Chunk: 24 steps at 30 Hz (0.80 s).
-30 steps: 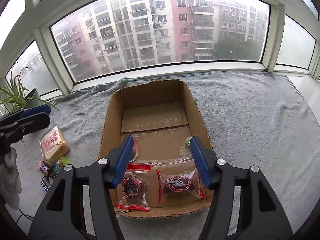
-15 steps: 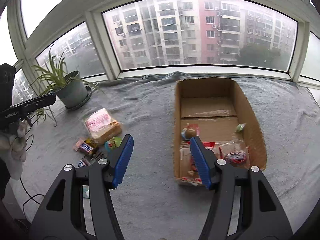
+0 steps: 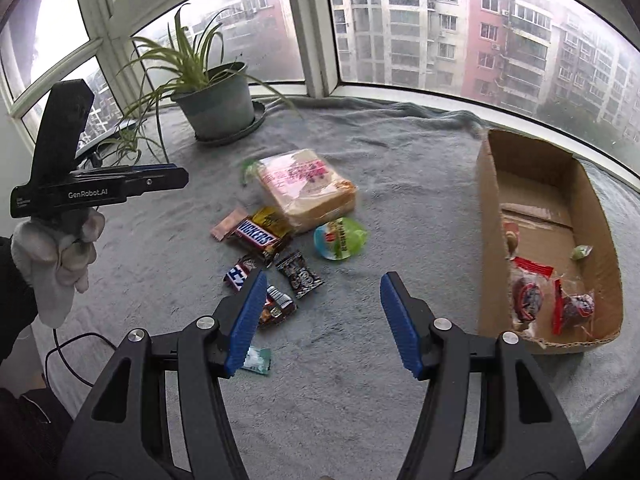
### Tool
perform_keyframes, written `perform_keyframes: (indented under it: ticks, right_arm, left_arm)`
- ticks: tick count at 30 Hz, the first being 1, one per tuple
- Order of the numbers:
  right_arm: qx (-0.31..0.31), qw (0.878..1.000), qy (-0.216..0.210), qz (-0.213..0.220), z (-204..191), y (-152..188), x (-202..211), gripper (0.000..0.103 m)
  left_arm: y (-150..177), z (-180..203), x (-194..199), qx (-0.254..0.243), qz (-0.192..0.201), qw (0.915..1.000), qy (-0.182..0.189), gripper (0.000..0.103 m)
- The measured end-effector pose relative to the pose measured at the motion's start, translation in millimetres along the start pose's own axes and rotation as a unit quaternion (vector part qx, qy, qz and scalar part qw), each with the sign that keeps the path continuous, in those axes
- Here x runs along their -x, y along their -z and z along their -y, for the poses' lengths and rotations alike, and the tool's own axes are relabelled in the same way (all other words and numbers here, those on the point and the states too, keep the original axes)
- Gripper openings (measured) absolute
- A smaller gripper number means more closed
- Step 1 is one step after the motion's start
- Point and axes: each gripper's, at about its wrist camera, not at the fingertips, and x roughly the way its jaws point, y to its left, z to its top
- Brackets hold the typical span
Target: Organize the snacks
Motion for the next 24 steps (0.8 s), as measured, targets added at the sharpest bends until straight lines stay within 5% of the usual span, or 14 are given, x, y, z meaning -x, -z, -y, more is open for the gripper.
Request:
perform_keyframes:
  ticks: [6, 12, 24]
  right_arm:
    - [0.029, 0.999, -0.020, -0.028, -23, 6, -28, 0.062]
    - [0.059, 0.996, -0.037, -0.055, -41, 4, -50, 0.062]
    - [0.107, 0.988, -0.045, -0.102, -59, -2, -90, 0.062]
  left_arm:
    - [20, -10, -21, -0.005, -0.030, 0.9994, -0.017, 0.046]
    - [30, -7, -46, -0.033, -0.057, 0.9974, -0.029, 0.033]
    - [35, -7, -69, -0.053, -0.080, 0.9943, -0.046, 0.033]
